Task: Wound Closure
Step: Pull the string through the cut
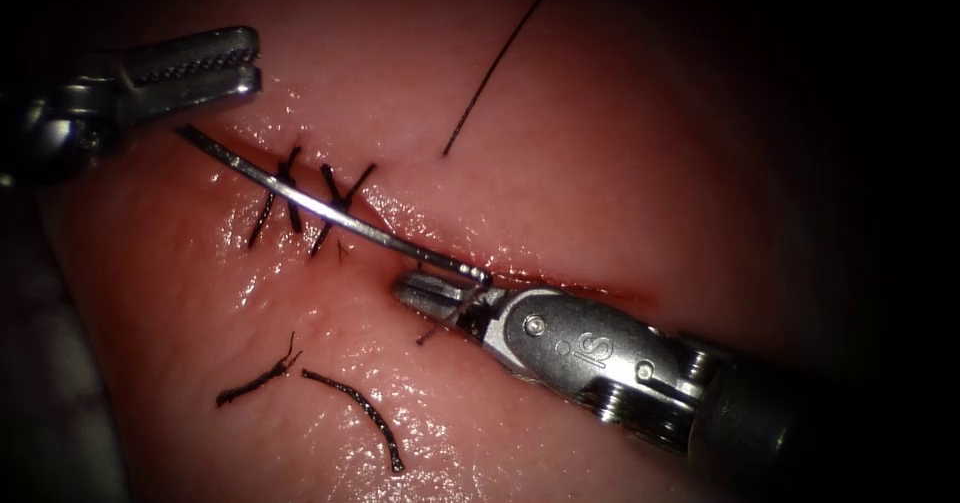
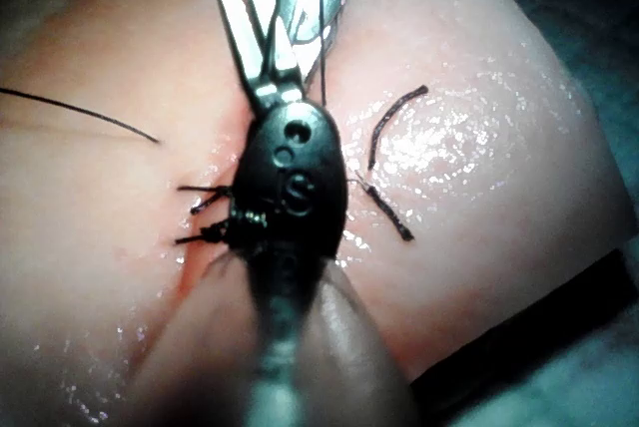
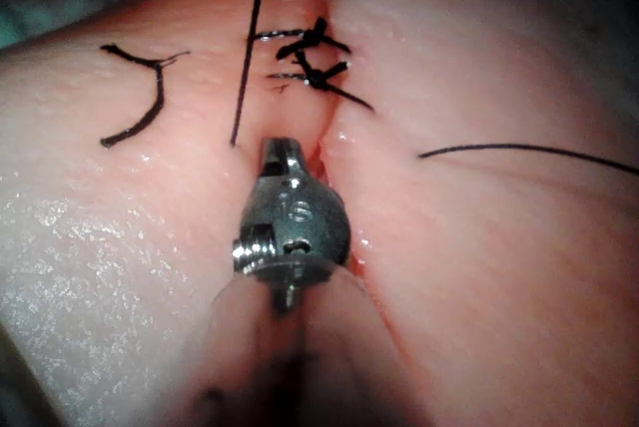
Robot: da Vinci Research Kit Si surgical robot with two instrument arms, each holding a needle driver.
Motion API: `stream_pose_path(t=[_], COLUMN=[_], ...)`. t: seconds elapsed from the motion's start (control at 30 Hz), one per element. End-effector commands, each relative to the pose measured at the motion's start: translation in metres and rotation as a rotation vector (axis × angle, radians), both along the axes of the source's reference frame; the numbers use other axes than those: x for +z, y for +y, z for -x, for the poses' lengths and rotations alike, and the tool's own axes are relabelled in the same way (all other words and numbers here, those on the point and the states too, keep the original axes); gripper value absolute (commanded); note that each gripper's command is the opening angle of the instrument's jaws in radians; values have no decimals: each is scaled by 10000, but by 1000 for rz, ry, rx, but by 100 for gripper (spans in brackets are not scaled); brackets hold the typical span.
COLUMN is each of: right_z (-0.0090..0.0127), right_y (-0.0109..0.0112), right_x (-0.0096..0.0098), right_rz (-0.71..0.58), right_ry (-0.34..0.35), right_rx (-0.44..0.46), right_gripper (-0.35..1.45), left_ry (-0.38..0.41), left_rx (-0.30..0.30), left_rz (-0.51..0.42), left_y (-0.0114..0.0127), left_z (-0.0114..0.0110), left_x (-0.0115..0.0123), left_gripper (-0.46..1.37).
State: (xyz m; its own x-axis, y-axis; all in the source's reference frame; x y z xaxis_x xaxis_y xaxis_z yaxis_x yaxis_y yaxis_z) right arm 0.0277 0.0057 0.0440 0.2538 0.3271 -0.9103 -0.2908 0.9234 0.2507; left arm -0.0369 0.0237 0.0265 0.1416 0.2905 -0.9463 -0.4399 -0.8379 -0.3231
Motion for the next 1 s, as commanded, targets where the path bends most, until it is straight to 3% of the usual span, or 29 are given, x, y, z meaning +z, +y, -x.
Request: stream_pose_path(t=[0.03, 0.37, 0.4, 0.47, 0.6, 0.8, 1.0], right_z=[0, 4, 5, 9, 17, 29, 34], right_y=[0, 14, 17, 19, 22, 28, 25], right_x=[0, -6, -7, -9, -12, -17, -20], right_rz=[0, 0, 0, -1, -6, -7, -13], right_ry=[-1, 19, 25, 30, 41, 49, 56], right_rx=[3, 26, 31, 30, 18, 6, 1], right_gripper=[-35, -30, -10, 10, 26, 84, 117], left_ry=[0, 7, 5, 7, 9, 12, 14], left_rx=[2, 7, 9, 4, -1, -9, -9], left_rz=[0, 18, 16, 24, 27, 34, 39], left_y=[0, 5, 8, 13, 22, 40, 54], left_z=[0, -4, -6, -10, -16, -23, -26], left_x=[0, 1, 1, 1, 1, 8, 15], left_gripper=[-35, -35, -35, -35, -35, -35, -35])
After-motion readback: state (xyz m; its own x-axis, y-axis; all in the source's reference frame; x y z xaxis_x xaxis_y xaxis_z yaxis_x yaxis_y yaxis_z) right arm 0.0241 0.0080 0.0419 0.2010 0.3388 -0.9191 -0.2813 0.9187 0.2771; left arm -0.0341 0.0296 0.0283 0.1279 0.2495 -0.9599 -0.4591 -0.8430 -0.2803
